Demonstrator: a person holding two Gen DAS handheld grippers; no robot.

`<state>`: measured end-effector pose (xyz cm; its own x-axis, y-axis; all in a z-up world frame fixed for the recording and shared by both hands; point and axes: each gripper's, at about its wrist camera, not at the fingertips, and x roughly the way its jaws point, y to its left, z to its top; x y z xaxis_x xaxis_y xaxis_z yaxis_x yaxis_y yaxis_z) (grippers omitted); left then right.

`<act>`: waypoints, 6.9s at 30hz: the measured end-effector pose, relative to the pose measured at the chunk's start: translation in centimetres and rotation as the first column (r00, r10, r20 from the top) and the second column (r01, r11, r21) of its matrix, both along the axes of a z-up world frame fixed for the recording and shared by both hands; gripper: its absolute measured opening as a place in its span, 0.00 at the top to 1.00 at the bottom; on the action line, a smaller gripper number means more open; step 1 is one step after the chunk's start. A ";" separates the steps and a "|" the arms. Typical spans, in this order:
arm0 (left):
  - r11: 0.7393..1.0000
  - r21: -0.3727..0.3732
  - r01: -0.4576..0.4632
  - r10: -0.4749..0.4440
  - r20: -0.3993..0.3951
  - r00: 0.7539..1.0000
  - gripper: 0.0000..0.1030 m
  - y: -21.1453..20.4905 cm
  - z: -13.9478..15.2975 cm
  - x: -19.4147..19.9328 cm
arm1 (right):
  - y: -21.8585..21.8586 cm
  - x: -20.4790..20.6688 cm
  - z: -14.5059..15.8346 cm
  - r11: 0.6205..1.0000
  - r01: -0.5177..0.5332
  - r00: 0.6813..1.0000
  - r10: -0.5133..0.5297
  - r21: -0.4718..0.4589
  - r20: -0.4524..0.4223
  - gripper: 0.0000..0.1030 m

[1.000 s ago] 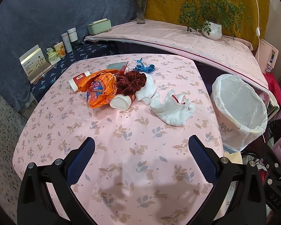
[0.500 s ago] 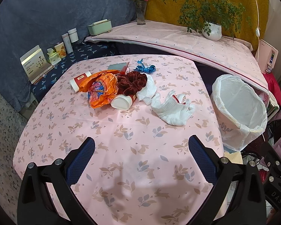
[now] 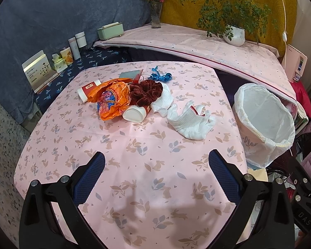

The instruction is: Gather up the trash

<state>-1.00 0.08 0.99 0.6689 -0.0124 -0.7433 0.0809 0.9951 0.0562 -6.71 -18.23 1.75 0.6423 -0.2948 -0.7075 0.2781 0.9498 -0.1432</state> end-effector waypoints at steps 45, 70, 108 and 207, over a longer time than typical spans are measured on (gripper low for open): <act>1.000 -0.022 -0.019 0.020 0.028 0.999 0.07 1.5 -0.2 1.1 | 0.6 1.2 0.7 0.999 0.024 0.998 -0.026 0.023 0.058 0.07; 0.988 -0.089 -0.123 0.124 0.008 0.992 0.07 13.0 -4.1 11.0 | 8.2 14.2 -6.7 0.987 -0.126 0.991 0.131 0.102 -0.037 0.21; 0.962 -0.273 0.024 -0.040 -0.054 0.998 0.88 10.7 -4.5 13.7 | 9.4 15.8 -9.0 0.960 -0.157 0.975 0.188 0.230 -0.119 0.92; 0.974 -0.181 -0.139 0.146 0.028 0.989 0.16 13.1 -2.7 15.5 | 10.6 16.6 -1.5 0.961 -0.165 0.985 0.147 0.224 0.093 0.53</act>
<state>14.54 13.16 -1.68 0.7034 -0.0441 -0.7095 -0.0610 0.9906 -0.1221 9.90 -7.60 0.23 0.7207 -0.0217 -0.6929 0.1256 0.9870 0.0998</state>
